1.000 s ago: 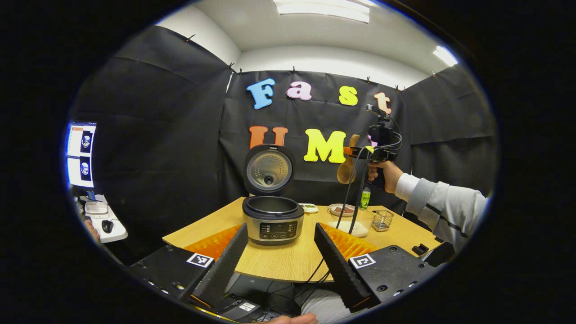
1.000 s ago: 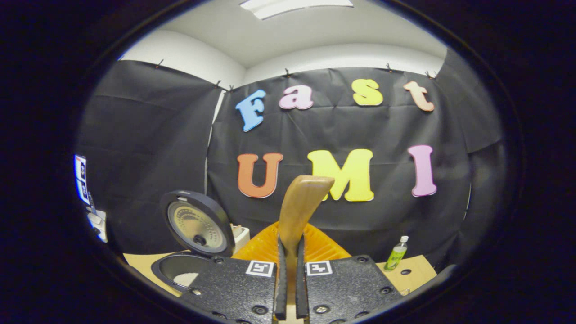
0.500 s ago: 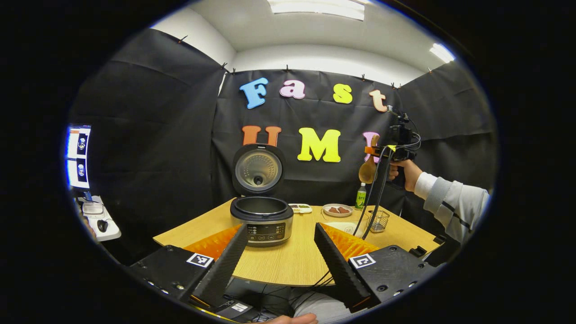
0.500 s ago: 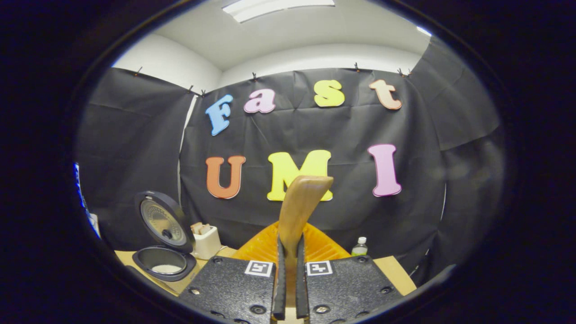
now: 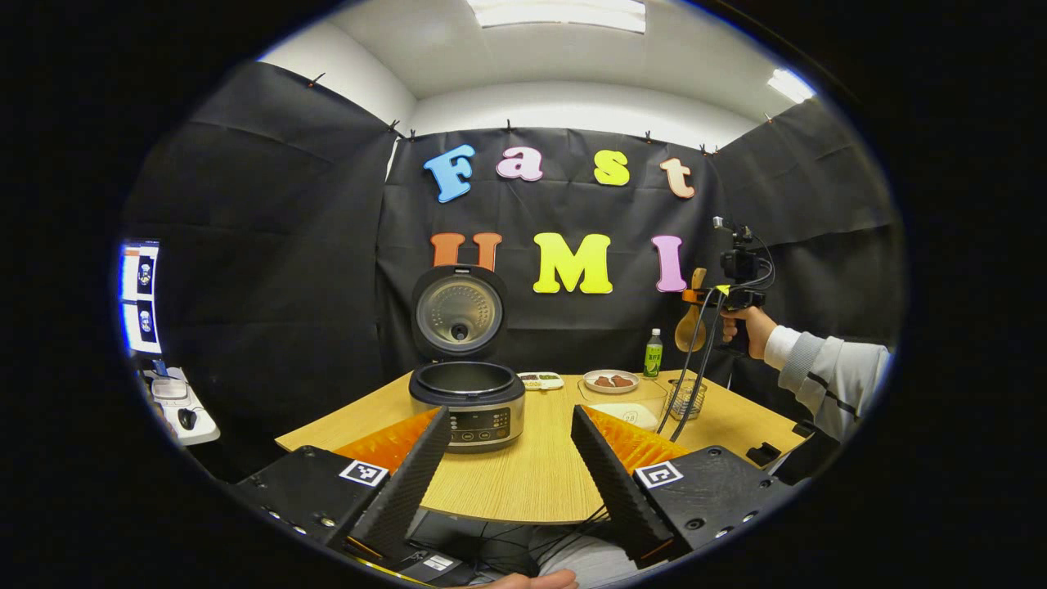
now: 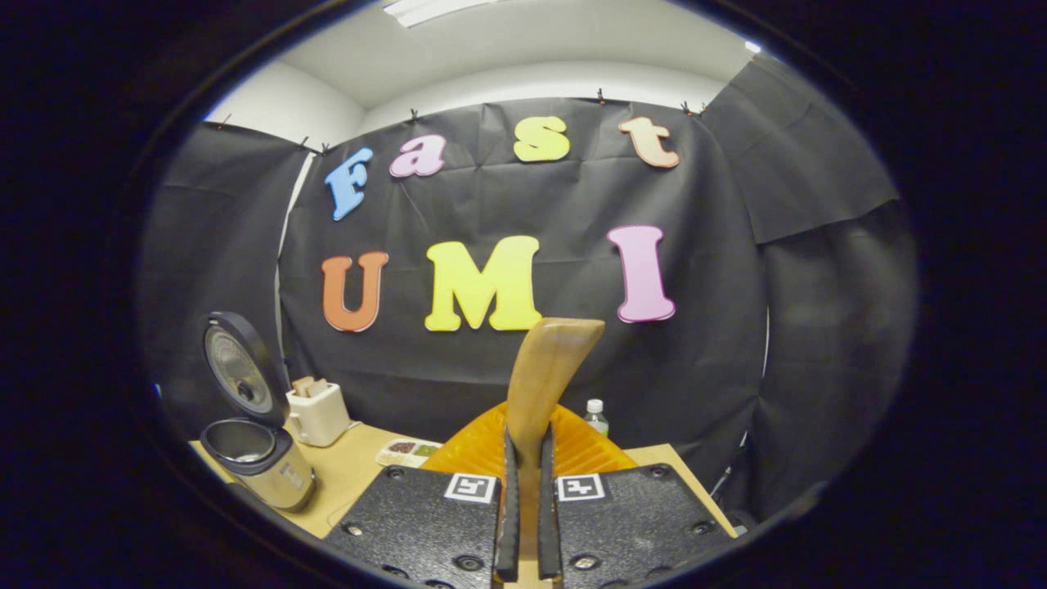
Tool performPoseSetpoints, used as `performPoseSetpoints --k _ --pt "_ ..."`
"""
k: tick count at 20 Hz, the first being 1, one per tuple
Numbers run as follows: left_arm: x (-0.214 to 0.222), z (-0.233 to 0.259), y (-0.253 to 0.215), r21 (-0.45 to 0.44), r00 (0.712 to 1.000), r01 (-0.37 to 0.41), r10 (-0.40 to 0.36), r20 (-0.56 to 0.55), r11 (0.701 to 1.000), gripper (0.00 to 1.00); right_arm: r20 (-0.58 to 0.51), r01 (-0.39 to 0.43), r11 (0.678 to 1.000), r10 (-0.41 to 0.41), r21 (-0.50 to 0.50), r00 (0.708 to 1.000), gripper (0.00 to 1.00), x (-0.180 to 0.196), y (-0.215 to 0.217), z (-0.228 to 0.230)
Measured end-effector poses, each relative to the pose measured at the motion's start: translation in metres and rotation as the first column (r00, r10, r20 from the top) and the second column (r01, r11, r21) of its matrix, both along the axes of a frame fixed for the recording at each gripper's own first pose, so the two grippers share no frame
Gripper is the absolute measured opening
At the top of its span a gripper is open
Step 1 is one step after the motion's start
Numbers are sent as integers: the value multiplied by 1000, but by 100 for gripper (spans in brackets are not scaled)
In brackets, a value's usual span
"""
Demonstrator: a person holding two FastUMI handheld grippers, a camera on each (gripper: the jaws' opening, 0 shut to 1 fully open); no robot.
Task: Close the left gripper, press the button to open the rice cooker; take a wooden spoon from the chopstick holder with the right hand, scoop a spoonful of rice and pour it into the rice cooker, then put the wooden spoon back into the chopstick holder.
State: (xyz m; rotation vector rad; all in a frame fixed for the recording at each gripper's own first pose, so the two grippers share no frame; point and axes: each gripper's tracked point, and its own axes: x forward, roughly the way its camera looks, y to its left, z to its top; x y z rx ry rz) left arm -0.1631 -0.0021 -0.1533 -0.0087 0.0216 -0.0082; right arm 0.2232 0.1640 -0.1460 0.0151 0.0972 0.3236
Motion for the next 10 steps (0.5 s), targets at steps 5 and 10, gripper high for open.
performPoseSetpoints --k 5,10 --pt "3 -4 -3 1 1000 5 -5 -13 1000 95 -83 41 999 -40 8 996 15 15 -28 -51" --pt "4 -11 -2 8 999 4 -4 -37 1000 95 -177 82 995 -69 63 982 16 29 -44 -102"
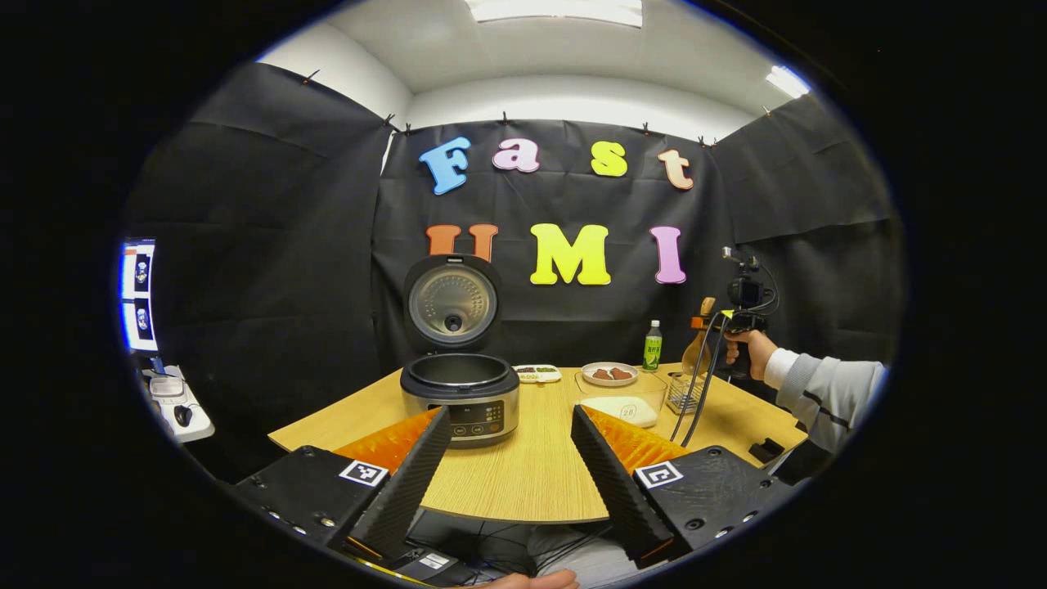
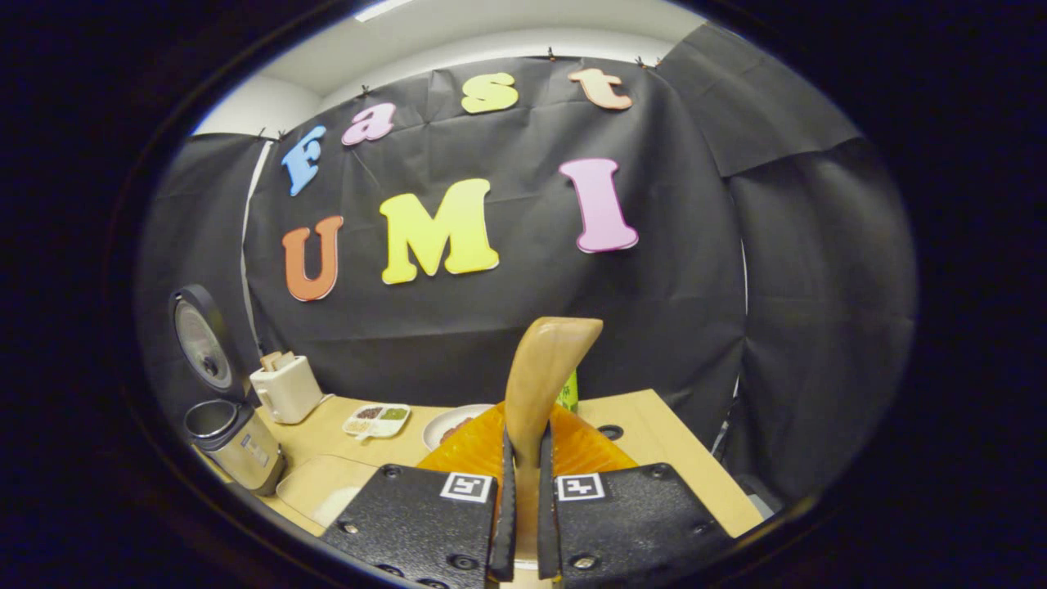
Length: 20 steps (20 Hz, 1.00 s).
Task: Close the left gripper, press the button to open the rice cooker; take a wooden spoon from the chopstick holder with the right hand, scoop a spoonful of rice and pour it into the rice cooker, then put the wooden spoon back into the chopstick holder.
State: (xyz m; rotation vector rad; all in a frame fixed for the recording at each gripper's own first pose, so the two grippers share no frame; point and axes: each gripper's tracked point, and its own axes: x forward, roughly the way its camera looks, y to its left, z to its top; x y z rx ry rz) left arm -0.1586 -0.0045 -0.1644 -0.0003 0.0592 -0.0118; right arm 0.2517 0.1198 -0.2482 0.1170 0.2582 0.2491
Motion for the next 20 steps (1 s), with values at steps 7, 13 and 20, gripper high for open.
performPoseSetpoints --k 7,13,20 --pt "2 -10 1 8 1000 10 -10 -29 1000 95 -70 -24 998 27 51 997 67 10 -8 -22" --pt "16 -3 -6 -34 999 14 -15 -29 999 94 56 45 998 -47 34 997 95 -26 -33 31" --pt "23 28 8 11 999 -51 51 7 999 94 -7 55 995 -55 79 998 100 -109 -41 57"
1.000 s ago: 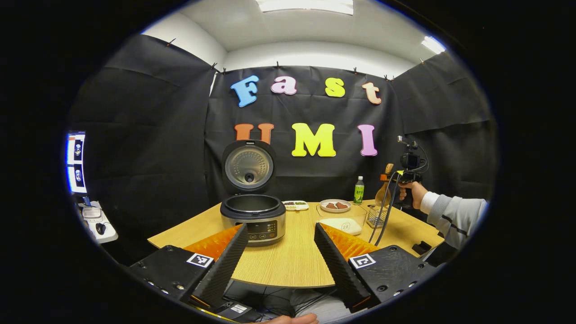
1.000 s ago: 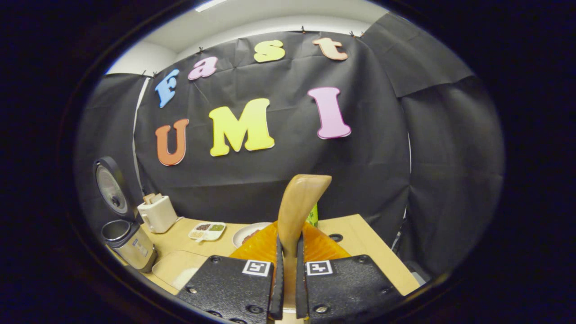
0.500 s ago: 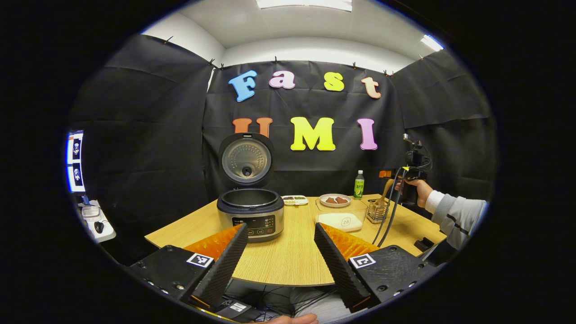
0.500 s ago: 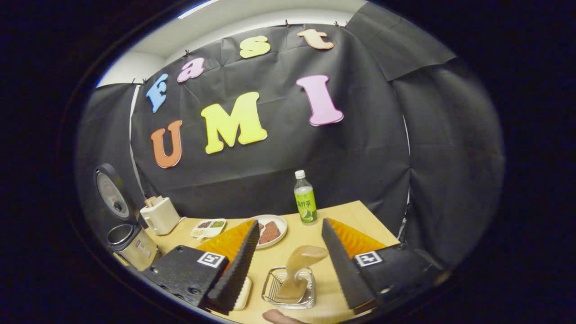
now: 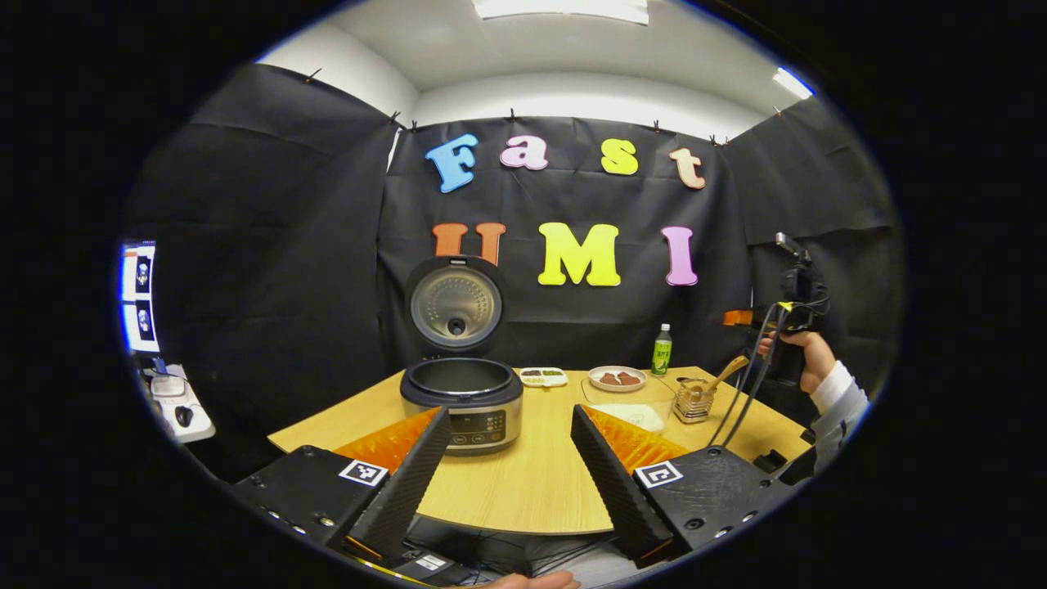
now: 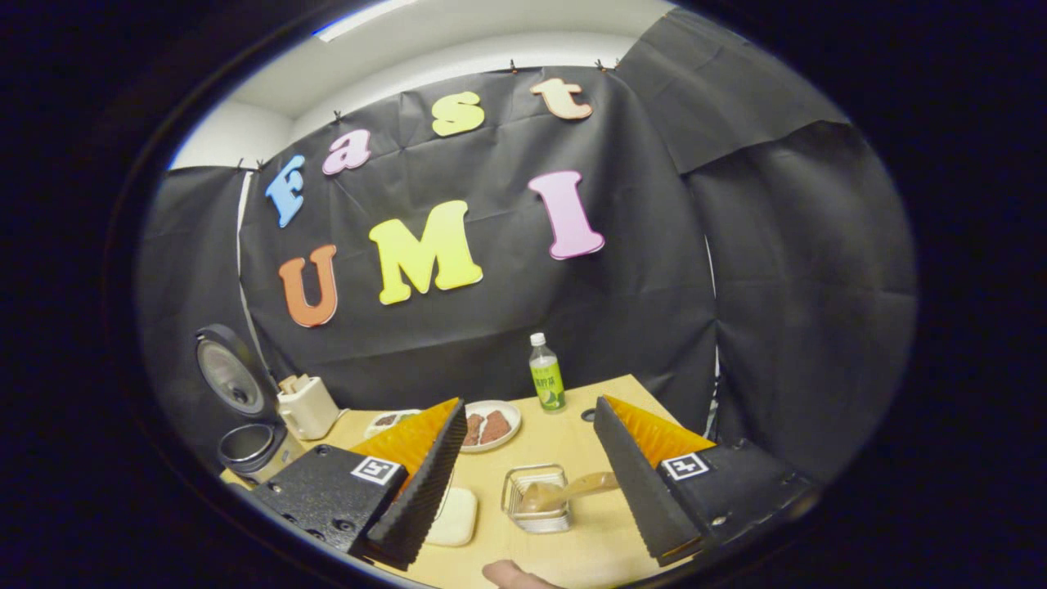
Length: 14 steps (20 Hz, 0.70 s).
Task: Close the left gripper, press the button to open the rice cooker; take a wooden spoon from the chopstick holder with the right hand, scoop a spoonful of rice and pour it into the rice cooker, then put the wooden spoon back into the chopstick holder.
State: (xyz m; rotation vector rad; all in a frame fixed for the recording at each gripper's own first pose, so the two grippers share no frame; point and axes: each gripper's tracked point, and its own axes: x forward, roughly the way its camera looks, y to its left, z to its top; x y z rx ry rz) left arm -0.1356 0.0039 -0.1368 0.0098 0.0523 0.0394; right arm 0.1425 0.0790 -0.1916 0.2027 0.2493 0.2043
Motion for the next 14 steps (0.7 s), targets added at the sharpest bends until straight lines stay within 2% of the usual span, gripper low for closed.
performPoseSetpoints --k 1,2,3,4,5,7,11,12,13,14 --pt "2 7 1 4 1000 -6 6 10 1000 94 15 8 1000 -8 7 1000 95 -11 -3 7" --pt "3 12 0 2 1000 -8 8 14 1000 95 40 2 1000 -2 3 999 95 -26 -6 14" --pt "5 19 2 -3 1000 -16 16 20 1000 95 68 -2 1000 2 -5 998 100 -39 -8 19" --pt "6 26 4 -13 999 -22 22 27 1000 95 87 3 1000 -2 -14 996 100 -50 -12 23" --pt "8 32 3 -25 999 -17 18 27 1000 94 93 8 1000 -6 -23 996 94 -61 -17 22" --pt "14 45 0 -30 999 -9 10 32 1000 94 93 -8 1000 10 -28 996 95 -86 -18 21" --pt "33 77 16 16 996 -59 58 67 998 94 93 -44 999 46 -27 995 94 -122 -21 12" --pt "38 83 18 25 995 -70 68 72 997 94 88 -61 998 63 -22 994 100 -131 -19 9" --pt "44 92 18 38 995 -70 67 81 997 94 81 -78 997 79 -13 994 100 -139 -17 8" --pt "50 99 17 55 994 -69 64 88 996 94 75 -94 995 95 -9 993 95 -146 -15 6"
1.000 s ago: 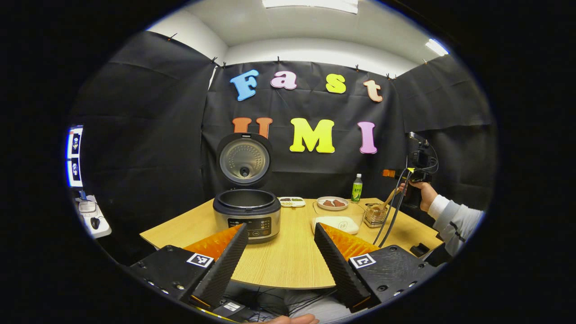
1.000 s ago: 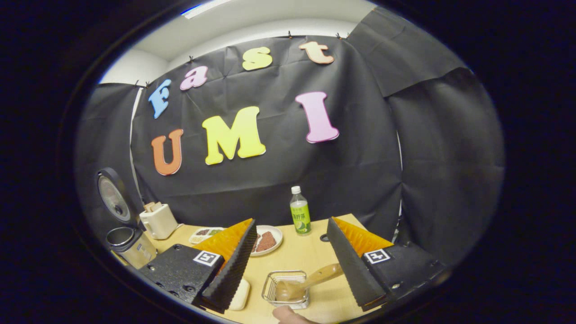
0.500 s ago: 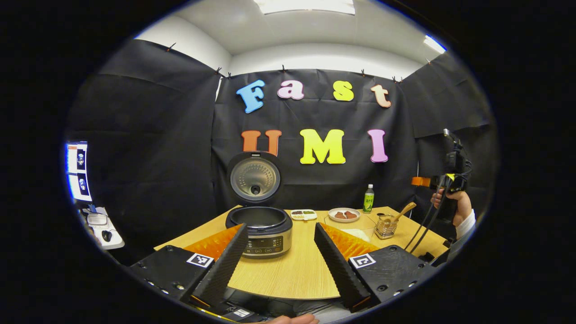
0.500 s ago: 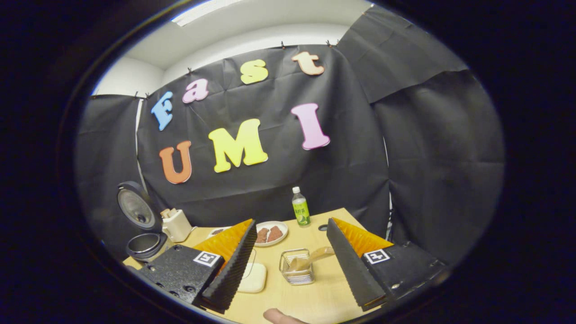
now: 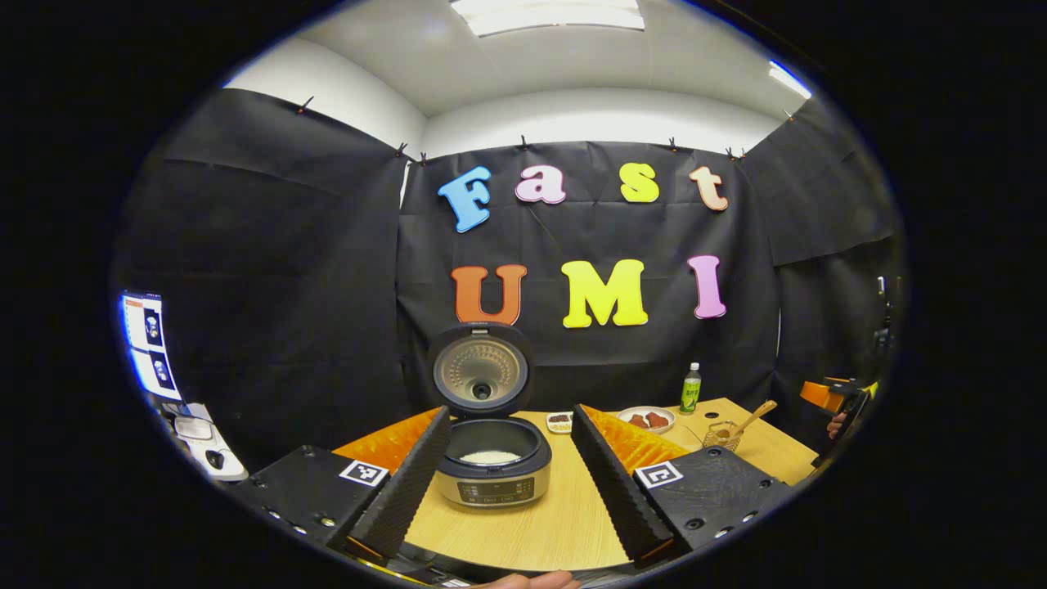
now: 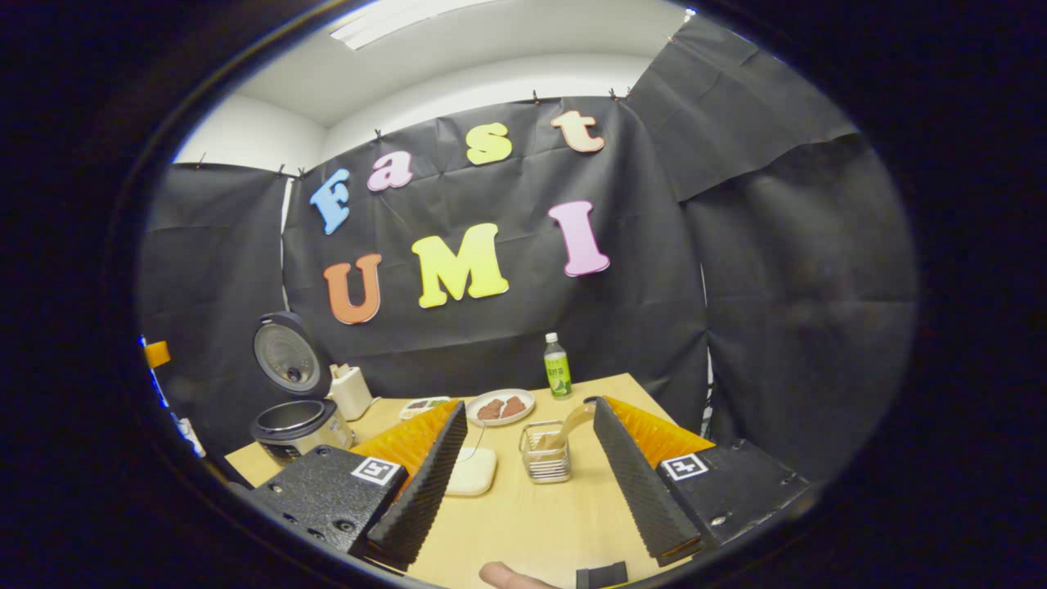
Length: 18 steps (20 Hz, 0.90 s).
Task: Close the left gripper, press the button to open the rice cooker; take a wooden spoon from the chopstick holder with the right hand, scoop a spoonful of rice and pour it into the rice cooker, then put the wooden spoon back into the chopstick holder.
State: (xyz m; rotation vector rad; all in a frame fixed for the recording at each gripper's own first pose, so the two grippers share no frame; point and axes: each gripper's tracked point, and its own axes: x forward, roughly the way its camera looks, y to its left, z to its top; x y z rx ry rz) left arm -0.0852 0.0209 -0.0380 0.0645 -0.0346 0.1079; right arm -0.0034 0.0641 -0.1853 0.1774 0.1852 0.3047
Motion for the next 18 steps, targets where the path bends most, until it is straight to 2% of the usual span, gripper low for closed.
performPoseSetpoints --k 3,4,5,6,9,10,11,12,14,15,16,17,18 --pt "18 23 2 61 1000 7 -8 17 998 94 13 -32 999 32 -11 999 95 -16 3 -4" --pt "26 29 0 68 1000 22 -23 19 997 93 21 -48 999 49 -19 999 100 -21 6 -4" --pt "33 33 2 67 1000 22 -24 18 998 94 21 -57 998 57 -26 998 100 -26 8 -6" --pt "41 35 8 55 1000 14 -15 12 998 95 17 -58 998 59 -39 998 94 -30 9 -9" --pt "66 40 11 -34 1000 25 -25 -17 999 95 46 -72 996 75 -58 996 100 -38 10 -5" --pt "77 43 11 -47 999 28 -29 -24 998 95 52 -72 995 75 -65 996 95 -39 9 -6" --pt "88 46 16 -49 999 17 -18 -33 999 95 59 -76 994 80 -75 995 95 -42 8 -8" --pt "100 49 23 -46 999 1 -2 -37 999 96 65 -77 994 82 -84 994 100 -41 7 -9" --pt "127 56 30 -37 1000 -13 12 -21 999 96 83 -60 992 69 -111 994 100 -37 2 -10" --pt "142 58 34 -33 1000 -17 16 -15 999 96 91 -42 991 53 -127 994 95 -34 -2 -10" --pt "156 57 39 -31 1000 -25 24 -18 999 96 99 -21 991 35 -135 995 94 -31 -6 -10" --pt "173 55 46 -21 999 -42 41 -23 999 96 108 -9 991 23 -135 994 94 -29 -6 -8" --pt "188 54 52 -9 998 -57 57 -22 998 95 112 -6 991 21 -131 994 100 -27 -6 -8"
